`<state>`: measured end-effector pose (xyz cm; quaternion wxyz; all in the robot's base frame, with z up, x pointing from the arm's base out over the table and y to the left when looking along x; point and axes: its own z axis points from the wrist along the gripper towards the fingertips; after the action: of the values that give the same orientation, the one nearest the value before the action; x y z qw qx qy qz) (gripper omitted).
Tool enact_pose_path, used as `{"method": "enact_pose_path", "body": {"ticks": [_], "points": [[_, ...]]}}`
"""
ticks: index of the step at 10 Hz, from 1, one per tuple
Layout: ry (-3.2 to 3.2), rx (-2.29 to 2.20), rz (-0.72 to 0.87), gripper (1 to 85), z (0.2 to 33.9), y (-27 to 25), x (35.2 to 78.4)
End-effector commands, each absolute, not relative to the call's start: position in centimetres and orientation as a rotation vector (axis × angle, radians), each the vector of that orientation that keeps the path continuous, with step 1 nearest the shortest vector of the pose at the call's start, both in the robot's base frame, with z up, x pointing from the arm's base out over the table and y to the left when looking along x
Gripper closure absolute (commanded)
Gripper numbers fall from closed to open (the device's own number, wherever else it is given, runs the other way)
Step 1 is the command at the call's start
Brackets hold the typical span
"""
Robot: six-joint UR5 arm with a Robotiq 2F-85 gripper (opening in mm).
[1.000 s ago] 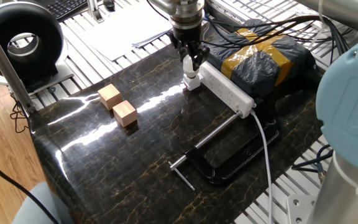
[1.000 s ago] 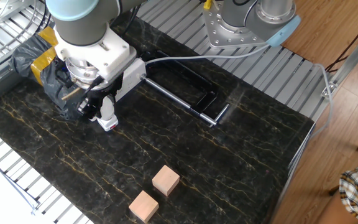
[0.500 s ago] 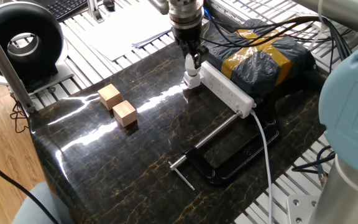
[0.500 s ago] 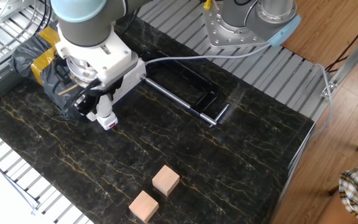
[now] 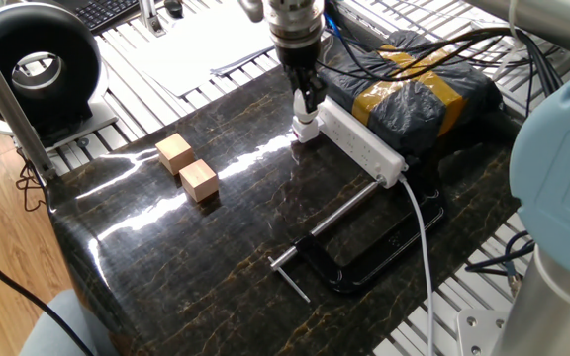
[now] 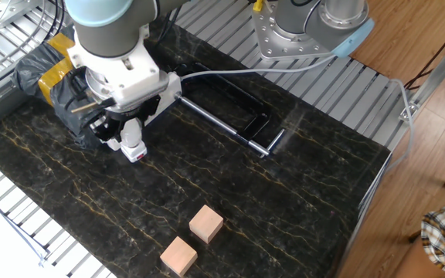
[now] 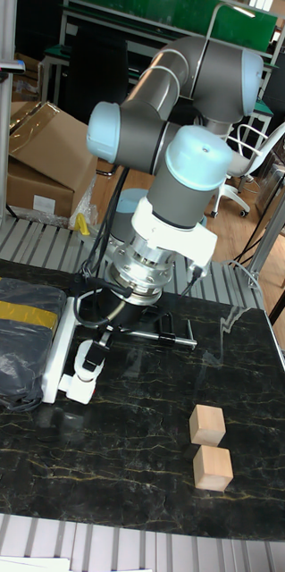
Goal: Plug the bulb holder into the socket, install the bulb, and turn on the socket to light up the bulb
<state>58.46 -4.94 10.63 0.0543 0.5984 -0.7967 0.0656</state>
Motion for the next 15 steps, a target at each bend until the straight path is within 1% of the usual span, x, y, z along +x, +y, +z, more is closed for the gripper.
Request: {"method": "enact_pose_path", "body": {"ticks": [1,4,9,13,14,15], "points": [[-2.561,1.655,0.179,84.3,10.6,-4.5,58.4],[-2.673,1.435,0.151,84.3,10.4,-4.3,57.6],[-2.808,1.193,0.161,84.3,10.4,-3.6,58.0],[-2.904,0.977,0.180,84.3,10.4,-4.6,58.2],[-2.927,0.890,0.194,84.3,10.6,-4.2,58.3],[-2.948,0.832,0.167,84.3,10.6,-3.4,58.2]]}}
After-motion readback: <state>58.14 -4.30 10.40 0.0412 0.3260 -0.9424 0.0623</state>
